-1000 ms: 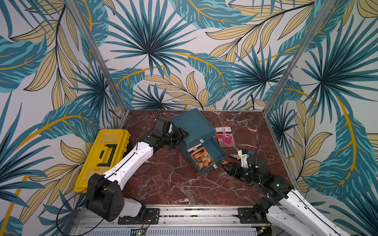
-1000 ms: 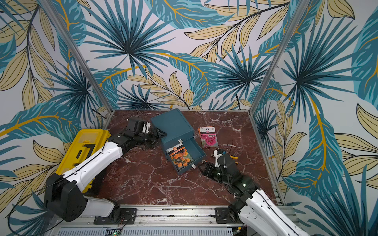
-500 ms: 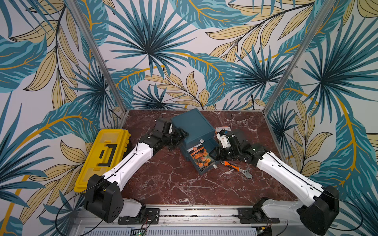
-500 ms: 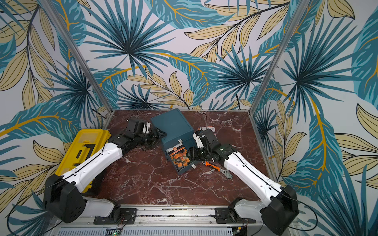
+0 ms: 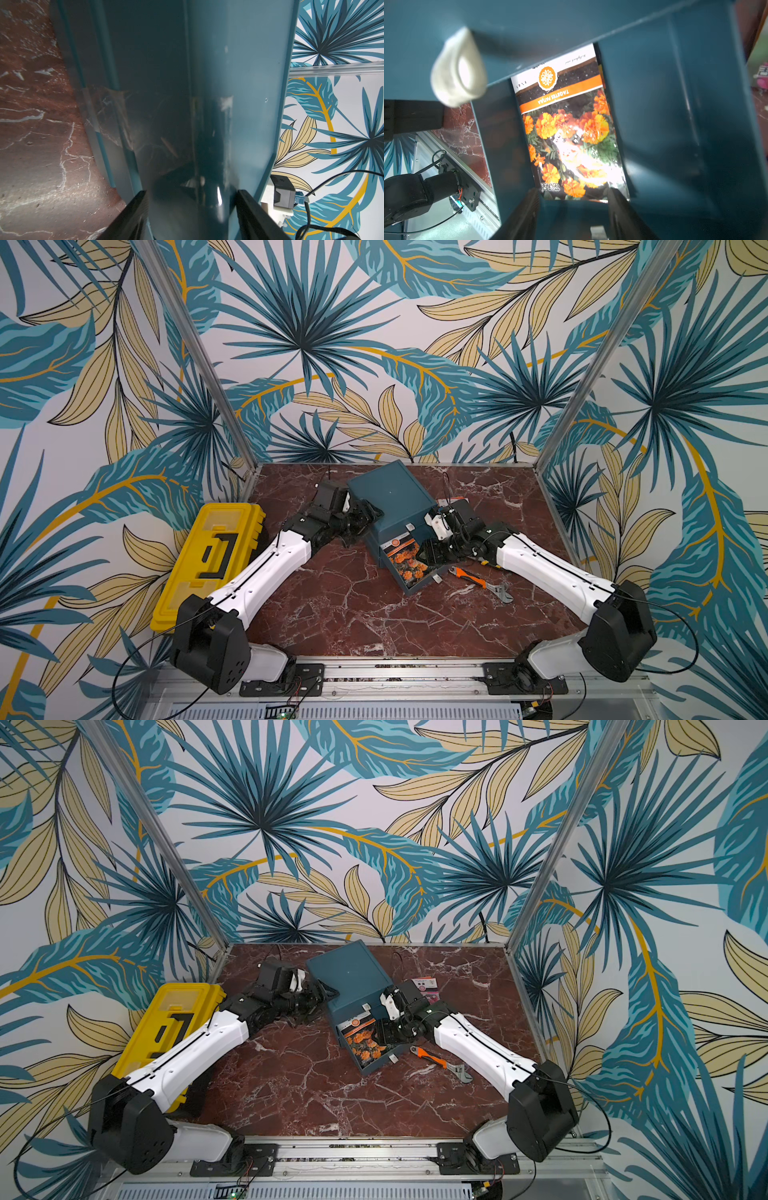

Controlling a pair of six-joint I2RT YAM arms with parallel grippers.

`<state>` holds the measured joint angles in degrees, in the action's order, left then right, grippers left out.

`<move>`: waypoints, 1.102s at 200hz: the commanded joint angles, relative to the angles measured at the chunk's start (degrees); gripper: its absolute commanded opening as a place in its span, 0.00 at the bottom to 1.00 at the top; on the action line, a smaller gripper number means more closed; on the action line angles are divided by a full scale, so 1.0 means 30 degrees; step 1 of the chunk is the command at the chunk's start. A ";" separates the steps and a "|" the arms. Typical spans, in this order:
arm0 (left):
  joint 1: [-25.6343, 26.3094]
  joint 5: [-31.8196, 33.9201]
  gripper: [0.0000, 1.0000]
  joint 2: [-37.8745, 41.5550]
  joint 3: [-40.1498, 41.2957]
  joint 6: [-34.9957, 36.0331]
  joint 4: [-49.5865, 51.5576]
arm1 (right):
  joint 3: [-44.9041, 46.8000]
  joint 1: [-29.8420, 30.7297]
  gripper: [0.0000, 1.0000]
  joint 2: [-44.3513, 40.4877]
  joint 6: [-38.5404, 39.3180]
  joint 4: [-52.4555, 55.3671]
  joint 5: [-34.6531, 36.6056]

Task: Take the seed bags out of the drawer
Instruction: Pick up the seed packet from the drawer.

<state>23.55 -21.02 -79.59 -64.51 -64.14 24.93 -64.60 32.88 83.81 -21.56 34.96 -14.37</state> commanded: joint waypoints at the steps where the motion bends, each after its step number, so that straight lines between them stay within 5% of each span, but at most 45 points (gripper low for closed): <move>1: 0.0033 0.0559 0.70 0.0226 0.0791 -0.0040 0.0890 | -0.0350 -0.0019 0.57 0.0661 0.0624 -0.0224 0.0296; 220: 0.0060 0.0658 0.70 0.0172 0.0393 -0.0054 0.1374 | -0.1260 -0.0067 0.56 0.3391 -0.0370 -0.1487 0.1567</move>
<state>23.57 -19.68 -79.15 -64.47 -64.84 25.17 -67.81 32.88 92.14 -22.04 31.55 -11.16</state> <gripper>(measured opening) 0.701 0.562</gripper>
